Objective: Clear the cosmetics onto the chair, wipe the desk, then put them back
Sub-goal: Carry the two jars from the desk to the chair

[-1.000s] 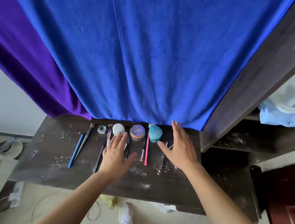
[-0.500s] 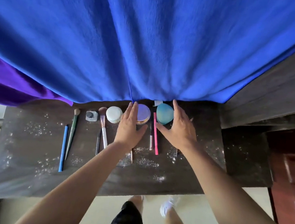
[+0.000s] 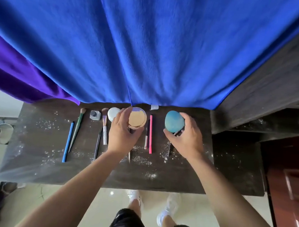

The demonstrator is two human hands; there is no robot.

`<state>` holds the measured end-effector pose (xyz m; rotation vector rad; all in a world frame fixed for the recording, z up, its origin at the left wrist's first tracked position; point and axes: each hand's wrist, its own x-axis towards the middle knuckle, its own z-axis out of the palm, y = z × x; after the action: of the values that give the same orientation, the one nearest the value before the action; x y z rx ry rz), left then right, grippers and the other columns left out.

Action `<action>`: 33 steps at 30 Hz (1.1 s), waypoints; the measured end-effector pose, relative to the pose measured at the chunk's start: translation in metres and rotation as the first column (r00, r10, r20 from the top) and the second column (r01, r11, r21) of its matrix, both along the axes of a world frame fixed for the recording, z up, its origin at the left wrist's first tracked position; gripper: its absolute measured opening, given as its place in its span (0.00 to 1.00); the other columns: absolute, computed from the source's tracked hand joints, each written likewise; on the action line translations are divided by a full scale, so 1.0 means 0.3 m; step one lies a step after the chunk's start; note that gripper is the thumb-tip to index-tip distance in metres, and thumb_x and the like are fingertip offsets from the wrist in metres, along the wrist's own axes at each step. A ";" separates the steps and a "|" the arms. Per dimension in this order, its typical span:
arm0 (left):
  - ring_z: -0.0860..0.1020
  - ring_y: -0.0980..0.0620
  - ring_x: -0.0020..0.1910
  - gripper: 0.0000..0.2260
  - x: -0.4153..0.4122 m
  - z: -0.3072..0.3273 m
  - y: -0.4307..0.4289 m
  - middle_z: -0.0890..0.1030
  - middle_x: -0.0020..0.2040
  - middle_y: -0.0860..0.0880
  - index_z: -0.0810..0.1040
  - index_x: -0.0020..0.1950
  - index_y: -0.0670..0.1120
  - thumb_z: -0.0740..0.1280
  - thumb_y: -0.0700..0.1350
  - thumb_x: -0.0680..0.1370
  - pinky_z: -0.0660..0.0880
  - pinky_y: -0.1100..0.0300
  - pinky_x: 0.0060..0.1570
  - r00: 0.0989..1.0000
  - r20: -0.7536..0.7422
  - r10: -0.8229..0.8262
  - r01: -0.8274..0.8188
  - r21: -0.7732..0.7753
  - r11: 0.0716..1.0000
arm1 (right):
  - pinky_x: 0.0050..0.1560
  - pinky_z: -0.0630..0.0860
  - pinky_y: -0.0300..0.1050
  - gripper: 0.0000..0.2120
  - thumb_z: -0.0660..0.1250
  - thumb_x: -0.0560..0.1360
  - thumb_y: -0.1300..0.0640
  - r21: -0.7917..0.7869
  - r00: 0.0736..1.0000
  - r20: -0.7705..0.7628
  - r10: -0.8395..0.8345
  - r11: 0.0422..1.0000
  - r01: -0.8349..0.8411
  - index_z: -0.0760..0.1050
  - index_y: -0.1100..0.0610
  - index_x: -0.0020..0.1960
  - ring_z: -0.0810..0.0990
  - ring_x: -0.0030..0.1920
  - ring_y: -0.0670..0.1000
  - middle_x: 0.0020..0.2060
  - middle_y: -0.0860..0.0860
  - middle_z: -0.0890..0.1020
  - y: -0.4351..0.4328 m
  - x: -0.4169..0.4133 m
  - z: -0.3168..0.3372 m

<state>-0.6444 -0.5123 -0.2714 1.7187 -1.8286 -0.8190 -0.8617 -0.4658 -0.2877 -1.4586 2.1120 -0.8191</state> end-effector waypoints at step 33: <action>0.74 0.56 0.62 0.31 -0.694 0.525 1.161 0.75 0.64 0.60 0.72 0.68 0.58 0.73 0.65 0.68 0.79 0.53 0.54 0.028 -0.206 -0.978 0.887 -0.447 0.119 | 0.44 0.80 0.39 0.33 0.76 0.61 0.34 -0.456 -0.021 0.129 -0.991 -0.079 0.886 0.69 0.34 0.63 0.76 0.53 0.36 0.54 0.29 0.76 1.789 0.174 0.559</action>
<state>-0.8526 -0.1640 -0.1140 -0.2443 -2.4103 -1.2853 -0.8096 0.0708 -0.1199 0.3900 3.2352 -1.7143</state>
